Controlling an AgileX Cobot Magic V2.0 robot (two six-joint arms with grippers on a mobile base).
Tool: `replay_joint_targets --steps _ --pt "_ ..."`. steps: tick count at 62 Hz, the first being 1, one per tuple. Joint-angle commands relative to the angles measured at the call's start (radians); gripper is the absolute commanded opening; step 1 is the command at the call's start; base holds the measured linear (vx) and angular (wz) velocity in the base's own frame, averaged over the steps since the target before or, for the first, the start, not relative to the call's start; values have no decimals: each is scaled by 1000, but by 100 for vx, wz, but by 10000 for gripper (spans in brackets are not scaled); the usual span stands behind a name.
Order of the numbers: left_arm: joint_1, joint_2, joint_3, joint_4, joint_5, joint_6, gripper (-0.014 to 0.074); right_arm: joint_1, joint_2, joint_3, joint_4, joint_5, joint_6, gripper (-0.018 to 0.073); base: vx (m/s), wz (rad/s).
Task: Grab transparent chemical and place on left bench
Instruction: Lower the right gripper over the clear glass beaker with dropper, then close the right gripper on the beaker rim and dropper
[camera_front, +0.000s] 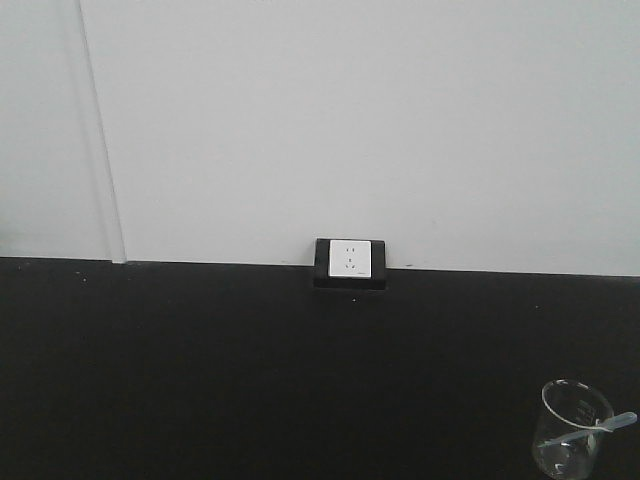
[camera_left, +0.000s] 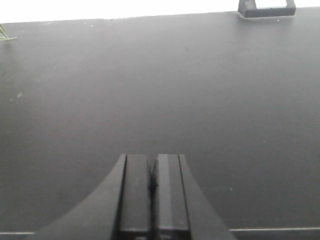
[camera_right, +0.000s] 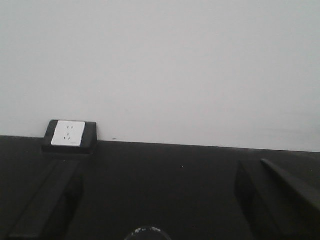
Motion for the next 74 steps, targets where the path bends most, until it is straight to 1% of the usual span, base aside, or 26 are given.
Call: replay_joint_targets --steps 1,12,18,24,37,48,54,59,74 --pt "-2 -19 16 -1 -78 -8 -3 -4 18 -13 20 -209 6 729 0 0" --pt "-2 -19 16 -1 -78 -8 -3 -4 116 116 76 -634 14 708 0 0" --pt "-2 -19 16 -1 -78 -8 -3 -4 196 183 131 -786 51 686 0 0" --pt "-2 -19 16 -1 -78 -8 -3 -4 304 220 163 -866 76 654 0 0" --pt "-2 -19 16 -1 -78 -8 -3 -4 544 228 156 -1040 107 574 0 0" --pt "-2 -19 16 -1 -78 -8 -3 -4 727 228 107 -1148 161 535 0 0" --pt "-2 -19 16 -1 -78 -8 -3 -4 821 228 86 -1244 209 530 0 0" --pt "-2 -19 16 -1 -78 -8 -3 -4 901 228 68 -1357 254 530 0 0" --pt "-2 -19 16 -1 -78 -8 -3 -4 1021 184 44 -1356 264 530 0 0"
